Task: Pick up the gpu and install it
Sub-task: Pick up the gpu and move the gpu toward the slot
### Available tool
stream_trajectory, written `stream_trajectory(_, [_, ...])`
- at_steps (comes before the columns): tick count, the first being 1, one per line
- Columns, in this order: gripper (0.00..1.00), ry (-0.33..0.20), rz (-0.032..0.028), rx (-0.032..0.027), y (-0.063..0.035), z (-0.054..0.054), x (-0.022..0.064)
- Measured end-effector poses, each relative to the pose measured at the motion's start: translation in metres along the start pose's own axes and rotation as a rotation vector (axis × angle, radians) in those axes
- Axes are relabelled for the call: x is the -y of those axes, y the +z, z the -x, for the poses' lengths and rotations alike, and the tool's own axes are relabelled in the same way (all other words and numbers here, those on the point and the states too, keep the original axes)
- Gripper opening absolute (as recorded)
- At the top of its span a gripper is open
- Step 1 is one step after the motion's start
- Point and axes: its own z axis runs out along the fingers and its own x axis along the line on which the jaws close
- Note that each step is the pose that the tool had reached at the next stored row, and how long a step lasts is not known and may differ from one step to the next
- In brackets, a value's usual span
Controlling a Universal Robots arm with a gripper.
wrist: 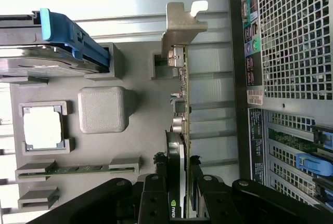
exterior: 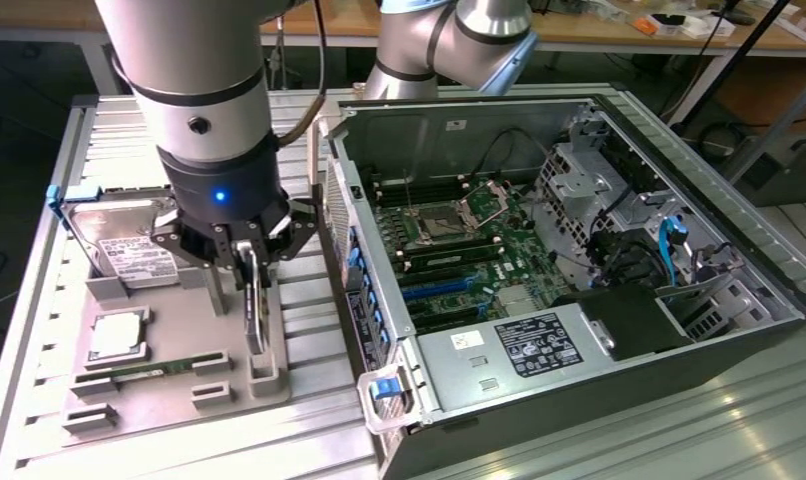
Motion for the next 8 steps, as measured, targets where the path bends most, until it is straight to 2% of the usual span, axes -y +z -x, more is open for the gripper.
stream_trajectory(8, [0.27, 0.000, 0.0000, 0.0000, -0.0150, 0.001, -0.0002])
